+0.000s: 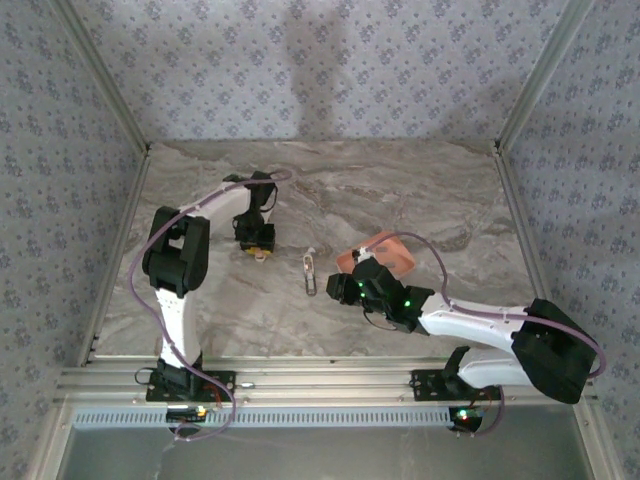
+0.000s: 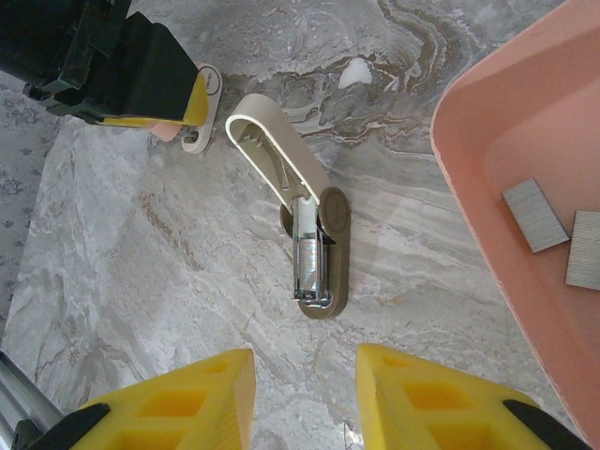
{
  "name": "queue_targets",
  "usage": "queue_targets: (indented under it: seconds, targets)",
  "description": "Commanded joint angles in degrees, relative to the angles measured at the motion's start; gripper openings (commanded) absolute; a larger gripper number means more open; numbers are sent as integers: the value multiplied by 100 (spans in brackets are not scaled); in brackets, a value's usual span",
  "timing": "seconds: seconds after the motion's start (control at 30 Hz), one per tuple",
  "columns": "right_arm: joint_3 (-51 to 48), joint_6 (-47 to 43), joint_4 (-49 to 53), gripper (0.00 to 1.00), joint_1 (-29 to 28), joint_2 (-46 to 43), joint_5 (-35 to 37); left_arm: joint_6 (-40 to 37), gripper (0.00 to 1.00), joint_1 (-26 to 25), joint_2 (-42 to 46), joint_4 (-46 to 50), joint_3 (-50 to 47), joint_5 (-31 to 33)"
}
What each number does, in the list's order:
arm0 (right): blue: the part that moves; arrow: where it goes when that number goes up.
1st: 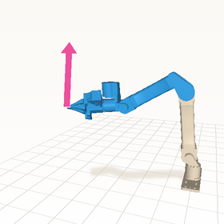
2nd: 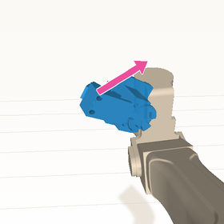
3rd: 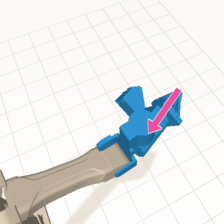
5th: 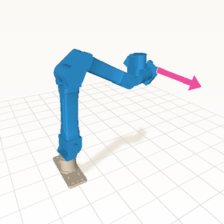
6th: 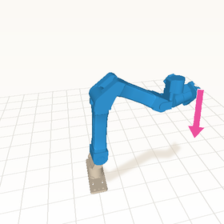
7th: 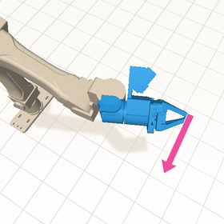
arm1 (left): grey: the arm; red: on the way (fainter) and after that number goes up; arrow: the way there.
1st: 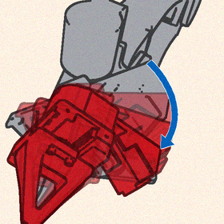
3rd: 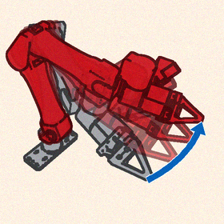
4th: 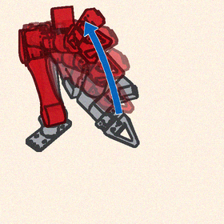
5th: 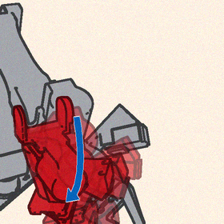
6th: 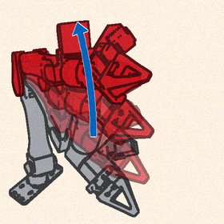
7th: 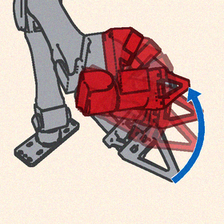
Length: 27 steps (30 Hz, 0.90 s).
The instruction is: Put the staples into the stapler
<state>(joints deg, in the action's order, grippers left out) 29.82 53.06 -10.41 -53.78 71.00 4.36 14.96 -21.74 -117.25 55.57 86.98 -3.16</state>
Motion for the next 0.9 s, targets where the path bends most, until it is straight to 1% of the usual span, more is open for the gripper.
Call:
queue_targets:
  seconds: [0.0, 0.1, 0.33, 0.43, 0.53, 0.6, 0.7, 0.77, 0.87]
  targets:
    - [1, -58, 136, 34, -37, -104, 165, -46, 39, 38, 6, 11, 29, -29]
    - [-5, -60, 145, 34, -45, -138, 171, -37, 47, 38, 154, 47, 77, 10]
    - [5, -200, 180, 36, -22, -183, 205, 6, 61, 38, 817, 327, 271, 83]
    - [15, -249, 171, 36, 7, -183, 198, 31, 65, 34, 1226, 375, 285, -14]
    - [-20, -256, 121, 38, 23, -183, 231, -118, 71, 29, 1664, 250, 166, -160]
    - [-29, -255, 101, 40, 24, -188, 228, -364, 77, 21, 1997, -9, -43, -295]
    - [-38, -301, 101, 41, 17, -201, 240, -728, 83, -5, 2393, -507, -444, -621]
    - [-47, -338, 114, 41, 25, -226, 265, -960, 85, -15, 2569, -812, -656, -961]
    - [-91, -339, 123, 42, 28, -296, 344, -1405, 86, -24, 3028, -1619, -1287, -1625]
